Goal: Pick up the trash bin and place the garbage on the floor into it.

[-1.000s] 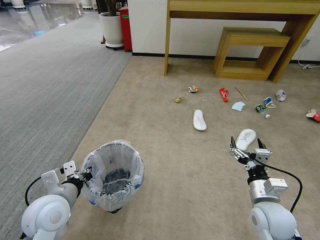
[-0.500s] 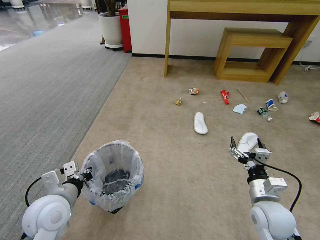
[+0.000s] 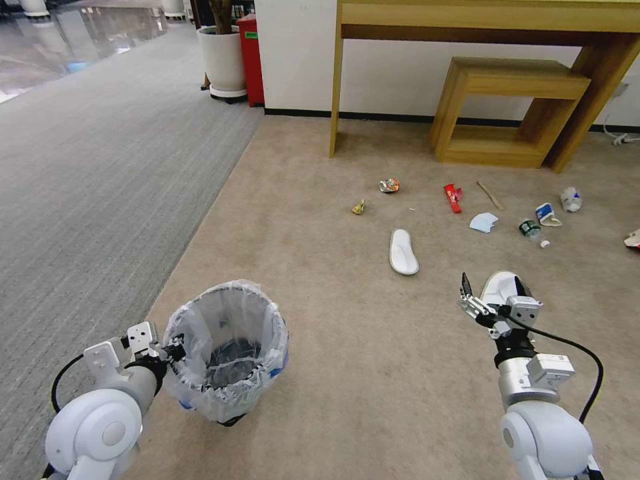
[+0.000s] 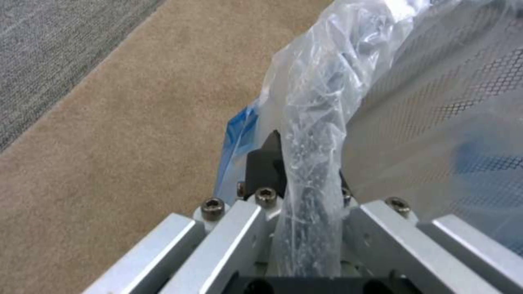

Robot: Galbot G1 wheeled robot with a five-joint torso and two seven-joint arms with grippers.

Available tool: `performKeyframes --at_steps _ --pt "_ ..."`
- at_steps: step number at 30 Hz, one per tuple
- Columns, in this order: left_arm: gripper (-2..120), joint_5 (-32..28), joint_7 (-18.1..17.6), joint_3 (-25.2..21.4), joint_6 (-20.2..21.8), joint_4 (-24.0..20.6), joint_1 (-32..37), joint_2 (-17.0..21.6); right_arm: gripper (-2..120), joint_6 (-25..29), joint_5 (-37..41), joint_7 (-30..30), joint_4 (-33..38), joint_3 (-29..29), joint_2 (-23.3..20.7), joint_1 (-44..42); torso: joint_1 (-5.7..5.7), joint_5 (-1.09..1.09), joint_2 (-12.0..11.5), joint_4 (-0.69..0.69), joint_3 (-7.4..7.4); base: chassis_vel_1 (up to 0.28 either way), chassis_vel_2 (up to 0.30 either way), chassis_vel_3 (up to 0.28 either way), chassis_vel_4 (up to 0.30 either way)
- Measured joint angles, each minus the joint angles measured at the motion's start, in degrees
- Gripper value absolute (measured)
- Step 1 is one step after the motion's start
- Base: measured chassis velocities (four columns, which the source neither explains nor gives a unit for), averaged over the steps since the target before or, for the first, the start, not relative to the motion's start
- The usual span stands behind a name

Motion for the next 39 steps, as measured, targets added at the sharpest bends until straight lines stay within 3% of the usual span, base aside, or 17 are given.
performKeyframes --at_steps 39 --pt "1 0.27 0.15 -0.20 -0.08 -0.06 0.10 -0.26 100 -0.89 0.69 -0.03 0.34 -0.06 -0.65 0.86 0.00 0.00 0.00 0.00 0.00 -0.050 0.047 0.047 -0.045"
